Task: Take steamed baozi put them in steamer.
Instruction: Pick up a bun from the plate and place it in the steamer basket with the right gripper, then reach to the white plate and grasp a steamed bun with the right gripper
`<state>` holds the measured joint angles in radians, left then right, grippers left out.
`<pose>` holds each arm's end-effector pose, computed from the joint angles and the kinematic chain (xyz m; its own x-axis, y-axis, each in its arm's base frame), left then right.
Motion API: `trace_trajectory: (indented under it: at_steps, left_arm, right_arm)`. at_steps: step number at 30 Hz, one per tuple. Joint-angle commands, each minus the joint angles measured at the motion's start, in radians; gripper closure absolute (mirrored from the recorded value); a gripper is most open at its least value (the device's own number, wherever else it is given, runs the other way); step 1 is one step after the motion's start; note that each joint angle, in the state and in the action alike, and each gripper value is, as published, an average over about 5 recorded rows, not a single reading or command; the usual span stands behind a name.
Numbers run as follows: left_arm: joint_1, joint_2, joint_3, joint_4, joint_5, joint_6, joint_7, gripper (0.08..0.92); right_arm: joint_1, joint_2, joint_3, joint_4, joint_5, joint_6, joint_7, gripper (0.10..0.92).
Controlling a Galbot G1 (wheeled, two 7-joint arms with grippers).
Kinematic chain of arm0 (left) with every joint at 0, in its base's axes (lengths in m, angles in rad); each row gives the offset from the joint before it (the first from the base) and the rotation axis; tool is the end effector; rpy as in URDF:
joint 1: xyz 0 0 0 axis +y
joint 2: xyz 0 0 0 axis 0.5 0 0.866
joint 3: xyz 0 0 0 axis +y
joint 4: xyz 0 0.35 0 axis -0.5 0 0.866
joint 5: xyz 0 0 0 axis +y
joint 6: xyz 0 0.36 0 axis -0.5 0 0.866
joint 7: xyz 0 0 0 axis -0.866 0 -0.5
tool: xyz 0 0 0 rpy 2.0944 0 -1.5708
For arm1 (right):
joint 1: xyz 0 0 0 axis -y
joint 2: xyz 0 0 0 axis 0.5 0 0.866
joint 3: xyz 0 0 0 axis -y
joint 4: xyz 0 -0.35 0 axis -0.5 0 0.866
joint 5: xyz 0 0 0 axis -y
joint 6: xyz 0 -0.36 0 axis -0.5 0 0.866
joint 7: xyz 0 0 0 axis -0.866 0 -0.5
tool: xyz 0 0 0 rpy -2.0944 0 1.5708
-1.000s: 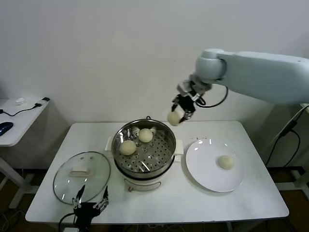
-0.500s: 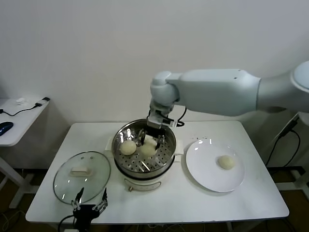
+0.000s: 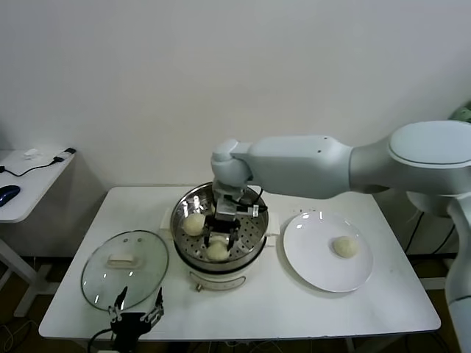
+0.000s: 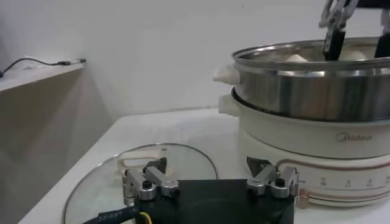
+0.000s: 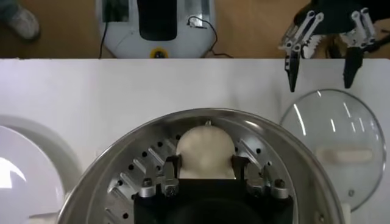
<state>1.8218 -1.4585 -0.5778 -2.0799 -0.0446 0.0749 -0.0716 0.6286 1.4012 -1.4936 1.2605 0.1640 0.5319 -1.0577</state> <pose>0.1044 0.0365 -0.3421 -0.9431 -0.0697 0.3250 -0.0395 0.9943 0.0985 0.5182 0.2272 -0.0942 0.1148 -0.1556 0.9811 -0.0423 -0.9875 -0.1516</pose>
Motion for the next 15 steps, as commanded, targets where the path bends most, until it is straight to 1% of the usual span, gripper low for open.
trace_trajectory:
  at_steps: [1, 5, 8, 12, 15]
  left_arm:
    - [0.002, 0.001, 0.0, -0.002, -0.001, -0.001, 0.0, 0.177]
    - [0.005, 0.002, 0.0, -0.004, -0.001, -0.002, 0.0, 0.177]
    - [0.005, 0.002, 0.0, -0.007, -0.002, -0.003, 0.0, 0.177]
    - [0.005, 0.002, 0.001, -0.012, -0.002, -0.002, 0.0, 0.177]
    - [0.004, 0.002, 0.002, -0.015, -0.001, -0.001, 0.001, 0.177]
  right_arm:
    - [-0.034, 0.022, 0.007, -0.053, -0.032, 0.052, 0.007, 0.391]
    - [0.023, 0.008, 0.005, -0.051, 0.019, 0.066, -0.013, 0.281]
    - [0.086, -0.021, 0.004, -0.052, 0.08, 0.069, -0.029, 0.221]
    - [0.197, -0.107, -0.015, -0.086, 0.203, 0.026, -0.047, 0.204]
    - [0.291, -0.208, -0.092, -0.131, 0.33, -0.126, -0.046, 0.203]
